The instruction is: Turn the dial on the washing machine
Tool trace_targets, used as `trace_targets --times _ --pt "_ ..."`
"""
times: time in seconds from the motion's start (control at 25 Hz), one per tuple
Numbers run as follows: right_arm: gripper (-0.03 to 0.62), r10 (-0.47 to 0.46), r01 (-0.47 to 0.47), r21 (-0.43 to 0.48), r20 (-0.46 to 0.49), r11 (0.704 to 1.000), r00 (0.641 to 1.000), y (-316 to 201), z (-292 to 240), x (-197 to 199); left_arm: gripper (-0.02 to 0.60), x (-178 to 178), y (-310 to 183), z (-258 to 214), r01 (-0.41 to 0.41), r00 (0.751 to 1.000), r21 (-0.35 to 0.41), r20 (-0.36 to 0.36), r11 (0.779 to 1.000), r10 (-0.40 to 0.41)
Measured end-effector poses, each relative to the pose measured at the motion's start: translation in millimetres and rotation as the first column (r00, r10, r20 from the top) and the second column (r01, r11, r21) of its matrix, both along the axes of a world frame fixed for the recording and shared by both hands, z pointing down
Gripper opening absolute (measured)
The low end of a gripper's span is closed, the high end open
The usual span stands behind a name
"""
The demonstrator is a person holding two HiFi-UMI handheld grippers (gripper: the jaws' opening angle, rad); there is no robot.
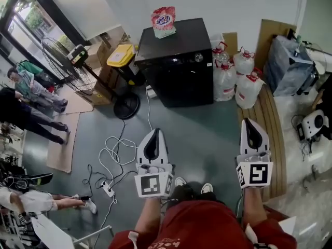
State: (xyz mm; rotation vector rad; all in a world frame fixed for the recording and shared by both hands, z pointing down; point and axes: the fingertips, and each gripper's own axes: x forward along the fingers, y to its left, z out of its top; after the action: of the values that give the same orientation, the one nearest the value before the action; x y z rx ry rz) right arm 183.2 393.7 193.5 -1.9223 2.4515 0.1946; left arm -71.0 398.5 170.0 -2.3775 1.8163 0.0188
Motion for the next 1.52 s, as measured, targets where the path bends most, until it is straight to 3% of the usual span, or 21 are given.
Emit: trace_targets --times 0.28,0.64,1.24,1.52 --pt "0.008 -0.009 0.009 -0.018 0.0 1.0 1.0 -17 10 -2 0.009 -7 -16 2 0.024 1.0 0.009 -0.019 1.0 -0.024" --pt "0.008 -0.022 0.022 0.023 -0.017 0.999 1.0 -71 -5 -40 0.009 -34 -64 -4 0.02 0.999 0.04 -0.032 0.999 -0.018" --pt "0.008 -0.041 0.044 0.037 -0.08 0.998 0.996 -218 -26 -159 0.009 -148 -209 -10 0.045 0.998 0.049 -0.035 0.998 -0.044" --pt "0.008 0.001 -0.001 0.006 -0.081 1.0 0.997 -269 -18 -184 0.009 -175 -266 -8 0.016 0.998 0.05 -0.063 0.999 -0.013"
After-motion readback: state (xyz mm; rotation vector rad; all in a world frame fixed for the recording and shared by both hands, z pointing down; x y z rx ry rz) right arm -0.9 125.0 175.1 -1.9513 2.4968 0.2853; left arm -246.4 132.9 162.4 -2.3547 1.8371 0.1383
